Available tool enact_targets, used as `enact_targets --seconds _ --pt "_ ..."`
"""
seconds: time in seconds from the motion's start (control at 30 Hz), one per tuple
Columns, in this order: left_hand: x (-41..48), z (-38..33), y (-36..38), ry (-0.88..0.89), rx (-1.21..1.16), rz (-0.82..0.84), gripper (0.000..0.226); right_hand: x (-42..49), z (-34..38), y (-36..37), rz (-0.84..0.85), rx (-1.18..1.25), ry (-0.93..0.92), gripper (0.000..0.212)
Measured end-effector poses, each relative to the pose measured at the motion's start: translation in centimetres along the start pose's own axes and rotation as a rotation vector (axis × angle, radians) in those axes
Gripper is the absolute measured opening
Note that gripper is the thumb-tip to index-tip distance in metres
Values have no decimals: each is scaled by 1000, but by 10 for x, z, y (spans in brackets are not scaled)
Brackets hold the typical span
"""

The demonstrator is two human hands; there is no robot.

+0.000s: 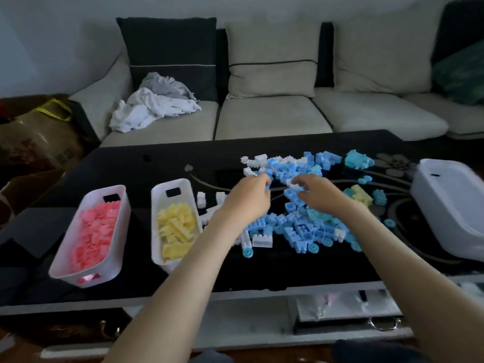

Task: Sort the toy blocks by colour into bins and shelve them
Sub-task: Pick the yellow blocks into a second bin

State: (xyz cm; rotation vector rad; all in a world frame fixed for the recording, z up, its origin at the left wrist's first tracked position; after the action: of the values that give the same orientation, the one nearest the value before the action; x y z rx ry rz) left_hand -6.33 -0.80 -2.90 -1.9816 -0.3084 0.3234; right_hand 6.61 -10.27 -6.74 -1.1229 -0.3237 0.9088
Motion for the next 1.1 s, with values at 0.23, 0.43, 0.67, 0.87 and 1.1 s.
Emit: enact_targets --seconds 0.23,0.43,0.67,0.87,1.1 --pt "71 -69 66 141 -54 208 55 -16 -123 -10 66 3 355 46" --pt "108 -84 103 216 132 285 67 -7 -119 -6 37 -29 208 33" --pt "129 -58 109 174 222 302 48 -1 -120 -13 -3 -70 232 21" --pt "124 -51 106 167 263 171 30 4 -106 -14 -43 -39 201 38" --pt "118 -43 97 134 257 41 28 2 -103 -8 -58 -47 246 16"
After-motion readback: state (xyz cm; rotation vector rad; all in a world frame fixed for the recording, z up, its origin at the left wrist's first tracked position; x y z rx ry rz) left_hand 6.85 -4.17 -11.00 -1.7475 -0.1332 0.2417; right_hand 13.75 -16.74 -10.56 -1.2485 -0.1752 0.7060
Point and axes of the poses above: each hand's wrist, its own x-axis towards the middle knuckle, its own y-axis out of the palm, z = x × y, the point moved 7 cm from there along x, towards the middle knuckle, and after that the axes turned 11 degrees about z, right-handed, at the moved point
